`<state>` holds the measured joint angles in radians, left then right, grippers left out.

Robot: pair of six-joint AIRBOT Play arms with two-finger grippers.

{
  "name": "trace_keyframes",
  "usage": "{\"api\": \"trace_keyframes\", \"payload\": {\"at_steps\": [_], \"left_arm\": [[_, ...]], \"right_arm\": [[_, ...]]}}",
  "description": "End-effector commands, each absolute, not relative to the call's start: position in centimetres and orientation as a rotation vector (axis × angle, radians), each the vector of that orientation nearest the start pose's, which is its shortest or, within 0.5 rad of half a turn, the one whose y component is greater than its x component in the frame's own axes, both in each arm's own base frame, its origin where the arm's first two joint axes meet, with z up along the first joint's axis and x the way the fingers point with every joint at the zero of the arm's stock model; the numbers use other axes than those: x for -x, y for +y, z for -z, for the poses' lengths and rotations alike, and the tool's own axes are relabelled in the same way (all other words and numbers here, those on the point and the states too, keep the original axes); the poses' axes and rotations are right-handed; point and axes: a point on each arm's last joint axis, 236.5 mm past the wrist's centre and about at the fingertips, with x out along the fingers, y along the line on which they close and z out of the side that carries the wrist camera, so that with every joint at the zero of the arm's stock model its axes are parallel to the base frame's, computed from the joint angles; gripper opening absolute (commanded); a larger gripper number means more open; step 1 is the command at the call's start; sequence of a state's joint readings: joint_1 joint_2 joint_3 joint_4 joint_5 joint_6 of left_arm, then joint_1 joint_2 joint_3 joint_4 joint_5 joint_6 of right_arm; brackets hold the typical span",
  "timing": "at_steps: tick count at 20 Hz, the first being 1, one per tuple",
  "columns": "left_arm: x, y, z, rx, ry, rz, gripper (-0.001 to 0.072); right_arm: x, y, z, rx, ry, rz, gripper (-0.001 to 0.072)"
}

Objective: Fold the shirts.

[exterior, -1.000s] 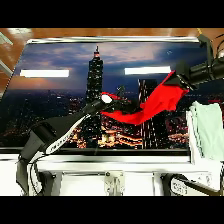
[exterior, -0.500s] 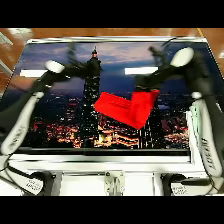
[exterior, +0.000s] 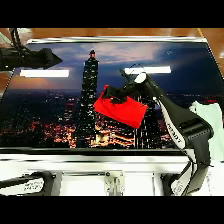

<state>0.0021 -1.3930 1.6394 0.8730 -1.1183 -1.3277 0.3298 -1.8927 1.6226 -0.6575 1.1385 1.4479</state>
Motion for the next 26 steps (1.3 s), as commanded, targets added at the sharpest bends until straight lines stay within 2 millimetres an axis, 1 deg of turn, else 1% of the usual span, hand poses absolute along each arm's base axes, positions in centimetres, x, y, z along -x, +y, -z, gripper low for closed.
{"api": "trace_keyframes", "payload": {"at_steps": [1, 2, 4, 5, 6, 7, 8, 9, 11, 12, 14, 16, 17, 18, 19, 20, 21, 22, 23, 24, 25, 26], "left_arm": [[-46.2, -14.4, -19.9, 0.266, 0.804, 0.567, 0.0035], [-46.1, -15.0, -20.0, 0.261, 0.800, 0.577, 0.0035], [-45.8, -16.2, -20.0, 0.252, 0.803, 0.600, 0.0034], [-45.6, -16.5, -20.0, 0.250, 0.805, 0.607, 0.0035], [-45.5, -16.7, -20.0, 0.247, 0.806, 0.612, 0.0035], [-45.5, -16.9, -19.9, 0.246, 0.808, 0.615, 0.0035], [-45.4, -16.9, -19.9, 0.245, 0.809, 0.616, 0.0035], [-45.4, -16.9, -19.9, 0.245, 0.809, 0.616, 0.0035], [-45.4, -16.9, -19.9, 0.245, 0.810, 0.616, 0.0035], [-45.4, -16.9, -19.9, 0.245, 0.810, 0.617, 0.0035], [-45.4, -16.9, -19.9, 0.245, 0.811, 0.617, 0.0034], [-45.4, -16.9, -19.9, 0.247, 0.811, 0.617, 0.0034], [-45.3, -17.1, -20.0, 0.250, 0.812, 0.618, 0.0035], [-45.3, -17.5, -20.0, 0.248, 0.810, 0.624, 0.0035], [-45.2, -17.9, -20.1, 0.246, 0.807, 0.630, 0.0035], [-45.1, -18.1, -20.1, 0.244, 0.805, 0.635, 0.0035], [-45.1, -18.4, -20.1, 0.238, 0.804, 0.638, 0.0035], [-45.0, -18.6, -20.1, 0.233, 0.804, 0.640, 0.0035], [-45.0, -18.9, -20.0, 0.231, 0.807, 0.647, 0.0035], [-44.9, -19.4, -19.8, 0.228, 0.809, 0.654, 0.0035], [-44.8, -19.7, -19.5, 0.213, 0.813, 0.655, 0.0035], [-44.7, -19.9, -19.2, 0.188, 0.817, 0.652, 0.0034]], "right_arm": [[-40.5, 25.3, 2.0, -0.452, 1.568, -0.736, 0.0681], [-40.1, 21.3, 2.1, -0.366, 1.607, -0.655, 0.0681], [-39.4, 11.6, 2.3, -0.198, 1.679, -0.390, 0.0681], [-39.0, 7.9, 2.3, -0.162, 1.703, -0.285, 0.0681], [-38.3, 6.3, 2.5, -0.202, 1.722, -0.254, 0.0681], [-37.8, 6.5, 3.2, -0.298, 1.728, -0.271, 0.0682], [-37.5, 7.4, 4.2, -0.397, 1.732, -0.296, 0.0682], [-37.1, 8.6, 5.7, -0.474, 1.725, -0.312, 0.0696], [-36.3, 10.2, 8.9, -0.543, 1.713, -0.300, 0.0696], [-36.2, 11.1, 10.0, -0.570, 1.690, -0.309, 0.0696], [-37.0, 13.1, 11.0, -0.622, 1.614, -0.345, 0.0696], [-38.2, 14.6, 11.2, -0.649, 1.553, -0.348, 0.0694], [-38.6, 15.1, 11.5, -0.664, 1.541, -0.336, 0.0662], [-38.8, 15.7, 11.8, -0.679, 1.540, -0.322, 0.0439], [-38.9, 16.3, 11.7, -0.671, 1.530, -0.333, 0.0167], [-39.1, 16.9, 11.2, -0.656, 1.514, -0.368, 0.0055], [-39.3, 17.3, 10.1, -0.611, 1.489, -0.431, 0.0052], [-39.8, 17.0, 8.6, -0.563, 1.453, -0.470, 0.0051], [-40.8, 15.9, 6.5, -0.514, 1.404, -0.475, 0.0051], [-41.9, 14.3, 4.0, -0.471, 1.346, -0.460, 0.0051], [-43.1, 11.8, 0.9, -0.436, 1.277, -0.421, 0.0051], [-44.3, 8.9, -2.0, -0.403, 1.200, -0.361, 0.0051]]}}
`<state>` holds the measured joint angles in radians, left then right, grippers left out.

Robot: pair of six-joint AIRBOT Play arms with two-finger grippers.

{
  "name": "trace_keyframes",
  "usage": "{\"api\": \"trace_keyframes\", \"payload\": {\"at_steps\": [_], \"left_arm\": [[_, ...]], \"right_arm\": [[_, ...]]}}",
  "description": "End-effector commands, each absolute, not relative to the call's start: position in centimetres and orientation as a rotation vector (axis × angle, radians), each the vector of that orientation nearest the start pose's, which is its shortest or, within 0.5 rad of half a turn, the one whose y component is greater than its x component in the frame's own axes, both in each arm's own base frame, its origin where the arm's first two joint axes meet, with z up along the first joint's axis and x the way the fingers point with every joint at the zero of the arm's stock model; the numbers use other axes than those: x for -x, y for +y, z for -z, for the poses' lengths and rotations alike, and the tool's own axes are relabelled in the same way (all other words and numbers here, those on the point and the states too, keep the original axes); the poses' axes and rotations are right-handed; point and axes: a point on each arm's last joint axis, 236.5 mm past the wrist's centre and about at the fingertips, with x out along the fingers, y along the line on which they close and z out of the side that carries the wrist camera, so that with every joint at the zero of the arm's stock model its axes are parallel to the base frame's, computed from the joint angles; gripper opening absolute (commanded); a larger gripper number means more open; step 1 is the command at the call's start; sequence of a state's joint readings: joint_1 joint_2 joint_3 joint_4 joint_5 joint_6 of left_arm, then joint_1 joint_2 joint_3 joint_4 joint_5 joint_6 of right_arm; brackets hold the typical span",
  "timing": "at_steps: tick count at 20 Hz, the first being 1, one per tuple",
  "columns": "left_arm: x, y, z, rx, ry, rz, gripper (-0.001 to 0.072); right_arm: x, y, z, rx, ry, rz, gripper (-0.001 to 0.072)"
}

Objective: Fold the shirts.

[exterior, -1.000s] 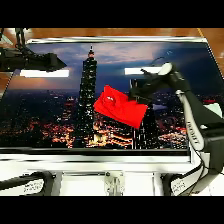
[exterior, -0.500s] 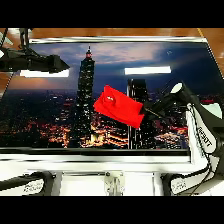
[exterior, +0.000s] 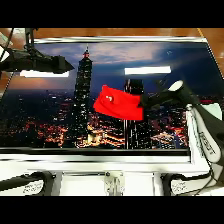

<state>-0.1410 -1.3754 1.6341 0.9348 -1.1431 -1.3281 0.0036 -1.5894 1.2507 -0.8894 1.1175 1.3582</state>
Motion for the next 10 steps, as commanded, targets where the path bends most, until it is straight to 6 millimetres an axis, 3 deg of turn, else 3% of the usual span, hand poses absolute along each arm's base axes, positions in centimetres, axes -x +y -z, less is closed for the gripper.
{"api": "trace_keyframes", "payload": {"at_steps": [1, 2, 4, 7, 10], "left_arm": [[-44.7, -20.0, -18.9, 0.163, 0.823, 0.647, 0.0034], [-44.7, -20.0, -18.6, 0.138, 0.827, 0.640, 0.0034], [-44.6, -20.1, -18.3, 0.116, 0.831, 0.637, 0.0035], [-44.5, -20.1, -18.3, 0.116, 0.834, 0.638, 0.0035], [-44.5, -20.1, -18.2, 0.115, 0.836, 0.639, 0.0034]], "right_arm": [[-44.8, 5.1, -5.1, -0.365, 1.143, -0.276, 0.0051], [-44.9, 1.0, -7.5, -0.338, 1.100, -0.168, 0.0051], [-43.0, -6.8, -11.3, -0.349, 1.058, 0.032, 0.0051], [-40.3, -14.4, -15.0, -0.428, 0.980, 0.194, 0.0051], [-37.7, -19.8, -15.4, -0.522, 0.948, 0.336, 0.0051]]}}
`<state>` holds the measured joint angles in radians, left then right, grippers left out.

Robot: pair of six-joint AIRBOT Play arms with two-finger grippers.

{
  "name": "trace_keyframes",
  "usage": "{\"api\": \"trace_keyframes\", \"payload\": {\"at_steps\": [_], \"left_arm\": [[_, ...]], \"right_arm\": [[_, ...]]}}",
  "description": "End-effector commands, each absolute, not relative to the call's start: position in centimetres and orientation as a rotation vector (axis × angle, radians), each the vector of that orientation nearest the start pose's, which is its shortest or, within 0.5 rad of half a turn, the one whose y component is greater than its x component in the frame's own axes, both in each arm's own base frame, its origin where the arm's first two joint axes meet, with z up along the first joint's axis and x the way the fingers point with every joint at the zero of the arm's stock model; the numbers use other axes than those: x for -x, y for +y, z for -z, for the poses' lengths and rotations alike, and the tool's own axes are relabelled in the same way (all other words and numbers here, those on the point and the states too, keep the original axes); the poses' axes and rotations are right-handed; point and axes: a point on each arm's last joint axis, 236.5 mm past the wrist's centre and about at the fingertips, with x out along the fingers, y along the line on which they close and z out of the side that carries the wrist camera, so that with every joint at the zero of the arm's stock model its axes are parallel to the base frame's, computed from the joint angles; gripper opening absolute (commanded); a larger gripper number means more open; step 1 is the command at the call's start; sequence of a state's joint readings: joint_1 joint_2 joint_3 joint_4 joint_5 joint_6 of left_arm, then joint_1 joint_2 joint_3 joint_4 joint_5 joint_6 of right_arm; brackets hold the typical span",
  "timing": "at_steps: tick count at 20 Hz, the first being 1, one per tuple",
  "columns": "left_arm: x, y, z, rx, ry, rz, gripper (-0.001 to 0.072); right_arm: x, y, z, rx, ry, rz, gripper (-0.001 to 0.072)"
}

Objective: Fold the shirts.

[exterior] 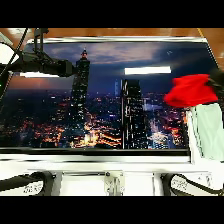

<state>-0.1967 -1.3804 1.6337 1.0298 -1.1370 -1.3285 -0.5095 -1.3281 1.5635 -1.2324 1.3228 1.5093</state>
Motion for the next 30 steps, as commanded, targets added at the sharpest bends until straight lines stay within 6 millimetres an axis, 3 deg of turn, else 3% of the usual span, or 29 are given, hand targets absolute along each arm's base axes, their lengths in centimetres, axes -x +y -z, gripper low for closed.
{"api": "trace_keyframes", "payload": {"at_steps": [1, 6, 9, 11, 15, 20, 21, 22, 23, 24, 25, 27, 29, 30], "left_arm": [[-44.3, -20.1, -18.2, 0.114, 0.841, 0.641, 0.0035], [-44.0, -20.2, -17.9, 0.109, 0.858, 0.649, 0.0035], [-44.0, -20.2, -17.9, 0.109, 0.857, 0.649, 0.0035], [-44.0, -20.2, -17.9, 0.109, 0.857, 0.649, 0.0035], [-43.9, -20.2, -17.9, 0.109, 0.859, 0.649, 0.0035], [-44.0, -20.2, -17.9, 0.109, 0.858, 0.649, 0.0035], [-44.0, -20.2, -17.9, 0.109, 0.858, 0.649, 0.0035], [-44.0, -20.2, -17.9, 0.109, 0.858, 0.649, 0.0035], [-44.0, -20.2, -17.9, 0.109, 0.858, 0.649, 0.0035], [-44.0, -20.2, -17.9, 0.109, 0.857, 0.648, 0.0035], [-44.1, -20.2, -17.9, 0.111, 0.853, 0.646, 0.0035], [-44.6, -20.4, -17.6, 0.080, 0.836, 0.658, 0.0035], [-45.1, -20.5, -16.2, 0.071, 0.861, 0.662, 0.0035], [-45.2, -20.5, -15.1, 0.064, 0.890, 0.657, 0.0033]], "right_arm": [[-36.7, -21.1, -15.1, -0.533, 0.960, 0.372, 0.0051], [-30.5, -26.0, -13.2, -0.483, 1.106, 0.577, 0.0052], [-25.3, -26.6, -11.8, -0.440, 1.302, 0.681, 0.0051], [-22.0, -25.7, -10.3, -0.449, 1.461, 0.708, 0.0051], [-17.1, -21.0, -4.9, -0.558, 1.766, 0.623, 0.0051], [-13.4, -17.9, 0.8, -0.629, 1.946, 0.604, 0.0069], [-12.9, -18.2, 1.5, -0.609, 1.957, 0.622, 0.0219], [-12.3, -18.8, 1.5, -0.572, 1.971, 0.648, 0.0519], [-11.4, -19.8, 0.9, -0.518, 2.000, 0.683, 0.0633], [-10.7, -20.5, 0.0, -0.487, 2.022, 0.722, 0.0633], [-10.5, -21.1, -1.2, -0.459, 2.033, 0.726, 0.0633], [-13.7, -23.4, -4.0, -0.430, 1.856, 0.765, 0.0632], [-20.5, -25.6, -7.9, -0.400, 1.542, 0.739, 0.0632], [-24.4, -25.7, -10.3, -0.399, 1.382, 0.704, 0.0631]]}}
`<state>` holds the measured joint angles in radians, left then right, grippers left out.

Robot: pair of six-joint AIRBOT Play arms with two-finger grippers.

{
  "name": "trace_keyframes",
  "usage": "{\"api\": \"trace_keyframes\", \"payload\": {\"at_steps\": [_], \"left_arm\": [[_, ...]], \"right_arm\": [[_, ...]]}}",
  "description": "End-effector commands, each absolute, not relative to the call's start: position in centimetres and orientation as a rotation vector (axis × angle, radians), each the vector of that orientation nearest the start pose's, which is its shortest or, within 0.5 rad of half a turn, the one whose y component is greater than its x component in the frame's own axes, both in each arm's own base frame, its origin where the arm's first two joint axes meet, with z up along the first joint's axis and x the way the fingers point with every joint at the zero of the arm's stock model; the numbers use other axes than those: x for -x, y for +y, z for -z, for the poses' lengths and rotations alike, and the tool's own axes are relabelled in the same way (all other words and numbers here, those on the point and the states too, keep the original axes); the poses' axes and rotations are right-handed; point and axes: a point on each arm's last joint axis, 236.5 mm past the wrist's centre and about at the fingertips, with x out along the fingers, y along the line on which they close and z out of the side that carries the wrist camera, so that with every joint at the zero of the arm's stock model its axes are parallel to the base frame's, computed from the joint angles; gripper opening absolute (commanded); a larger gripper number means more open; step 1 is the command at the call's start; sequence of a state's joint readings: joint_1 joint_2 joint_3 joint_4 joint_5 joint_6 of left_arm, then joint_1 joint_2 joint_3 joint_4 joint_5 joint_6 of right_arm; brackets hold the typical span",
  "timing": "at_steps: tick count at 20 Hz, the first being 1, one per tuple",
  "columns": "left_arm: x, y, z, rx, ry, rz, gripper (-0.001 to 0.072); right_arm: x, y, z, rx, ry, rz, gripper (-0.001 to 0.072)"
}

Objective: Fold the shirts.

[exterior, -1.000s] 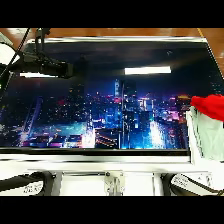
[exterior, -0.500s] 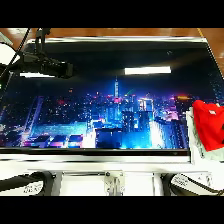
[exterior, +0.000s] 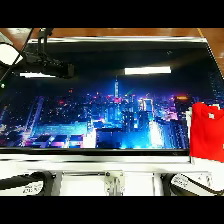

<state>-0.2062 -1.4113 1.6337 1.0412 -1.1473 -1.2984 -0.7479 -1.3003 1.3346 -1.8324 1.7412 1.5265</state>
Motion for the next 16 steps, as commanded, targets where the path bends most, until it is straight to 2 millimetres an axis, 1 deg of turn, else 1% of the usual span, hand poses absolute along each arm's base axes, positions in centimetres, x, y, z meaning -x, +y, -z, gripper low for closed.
{"api": "trace_keyframes", "payload": {"at_steps": [1, 2, 3, 4, 5, 6, 7, 8, 9, 10, 11, 12, 14, 16], "left_arm": [[-45.5, -19.8, -13.2, 0.002, 0.931, 0.616, 0.0031], [-45.3, -18.3, -10.6, -0.105, 1.009, 0.529, 0.0030], [-44.5, -16.3, -8.0, -0.220, 1.113, 0.420, 0.0031], [-43.0, -14.7, -6.2, -0.319, 1.218, 0.326, 0.0033], [-41.7, -14.5, -5.3, -0.374, 1.280, 0.302, 0.0053], [-40.8, -15.5, -4.9, -0.382, 1.308, 0.324, 0.0355], [-40.4, -16.3, -4.8, -0.366, 1.318, 0.332, 0.0705], [-40.0, -16.7, -4.8, -0.353, 1.325, 0.345, 0.0698], [-39.6, -17.4, -4.9, -0.318, 1.334, 0.373, 0.0699], [-39.2, -18.2, -5.1, -0.265, 1.343, 0.408, 0.0698], [-39.0, -18.7, -5.2, -0.221, 1.349, 0.433, 0.0698], [-39.0, -18.8, -5.3, -0.200, 1.352, 0.441, 0.0698], [-39.0, -18.8, -5.3, -0.190, 1.352, 0.443, 0.0697], [-39.1, -19.3, -5.4, -0.174, 1.346, 0.448, 0.0697]], "right_arm": [[-28.5, -24.6, -12.8, -0.370, 1.247, 0.610, 0.0585], [-31.6, -23.1, -14.5, -0.324, 1.157, 0.547, 0.0556], [-33.7, -20.8, -15.2, -0.274, 1.126, 0.486, 0.0559], [-35.0, -18.0, -14.8, -0.234, 1.145, 0.415, 0.0563], [-36.0, -14.7, -13.8, -0.190, 1.182, 0.334, 0.0617], [-36.5, -11.9, -12.5, -0.159, 1.223, 0.265, 0.0675], [-36.6, -9.3, -10.8, -0.147, 1.265, 0.203, 0.0675], [-36.4, -7.4, -9.4, -0.161, 1.300, 0.159, 0.0676], [-36.0, -6.0, -8.1, -0.185, 1.333, 0.133, 0.0675], [-35.5, -5.4, -7.1, -0.189, 1.365, 0.119, 0.0675], [-35.0, -5.0, -6.4, -0.185, 1.392, 0.112, 0.0675], [-34.7, -5.0, -6.3, -0.183, 1.405, 0.113, 0.0675], [-34.7, -5.1, -6.3, -0.179, 1.405, 0.116, 0.0675], [-34.6, -5.3, -6.3, -0.173, 1.406, 0.122, 0.0675]]}}
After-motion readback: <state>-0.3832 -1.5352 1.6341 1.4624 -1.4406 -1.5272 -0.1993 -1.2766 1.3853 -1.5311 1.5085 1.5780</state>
